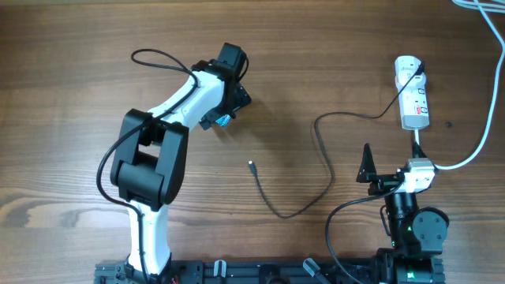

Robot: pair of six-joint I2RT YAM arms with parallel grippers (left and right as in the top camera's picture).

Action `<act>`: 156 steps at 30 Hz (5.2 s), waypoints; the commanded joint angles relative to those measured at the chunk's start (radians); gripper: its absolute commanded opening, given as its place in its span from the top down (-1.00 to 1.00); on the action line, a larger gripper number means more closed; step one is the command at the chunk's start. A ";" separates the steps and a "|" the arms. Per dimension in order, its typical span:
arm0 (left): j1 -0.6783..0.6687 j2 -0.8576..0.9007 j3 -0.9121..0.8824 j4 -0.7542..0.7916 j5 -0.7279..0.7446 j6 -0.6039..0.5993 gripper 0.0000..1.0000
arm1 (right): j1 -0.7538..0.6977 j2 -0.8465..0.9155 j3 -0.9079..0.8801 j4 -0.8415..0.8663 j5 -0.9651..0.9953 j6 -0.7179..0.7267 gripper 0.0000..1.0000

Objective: Plug charger to phone and switch on socket
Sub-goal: 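Carry the phone right and hold it upright near the cable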

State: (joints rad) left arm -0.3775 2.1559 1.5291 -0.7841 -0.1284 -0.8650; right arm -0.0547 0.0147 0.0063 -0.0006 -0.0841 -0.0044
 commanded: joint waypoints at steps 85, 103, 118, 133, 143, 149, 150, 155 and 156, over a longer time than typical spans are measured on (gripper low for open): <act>0.001 0.111 -0.060 -0.098 0.161 0.498 -0.74 | 0.005 -0.007 -0.001 0.003 0.013 0.011 -1.00; 0.001 0.111 -0.060 -0.095 0.126 0.415 -1.00 | 0.005 -0.007 -0.001 0.003 0.013 0.011 -1.00; 0.002 0.111 -0.060 -0.104 0.100 0.469 -1.00 | 0.005 -0.007 -0.001 0.003 0.013 0.011 -0.99; 0.003 0.111 -0.060 -0.125 0.037 0.519 -0.99 | 0.005 -0.007 -0.001 0.003 0.013 0.011 -1.00; -0.005 0.111 -0.060 -0.114 0.063 0.514 -0.87 | 0.005 -0.007 -0.001 0.003 0.013 0.011 -0.99; -0.005 0.111 -0.060 -0.100 0.075 0.514 -1.00 | 0.005 -0.007 -0.001 0.003 0.013 0.011 -0.99; -0.005 0.111 -0.060 -0.099 0.075 0.514 -1.00 | 0.005 -0.007 -0.001 0.003 0.013 0.010 -0.99; -0.005 0.111 -0.060 -0.098 0.074 0.521 -1.00 | 0.005 -0.007 -0.001 0.003 0.013 0.011 -0.99; -0.005 0.111 -0.060 -0.098 0.074 0.521 -1.00 | 0.005 -0.007 -0.001 0.003 0.013 0.011 -0.99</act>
State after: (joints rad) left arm -0.3832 2.1578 1.5360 -0.8845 -0.0380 -0.3702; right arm -0.0547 0.0147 0.0063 -0.0006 -0.0845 -0.0044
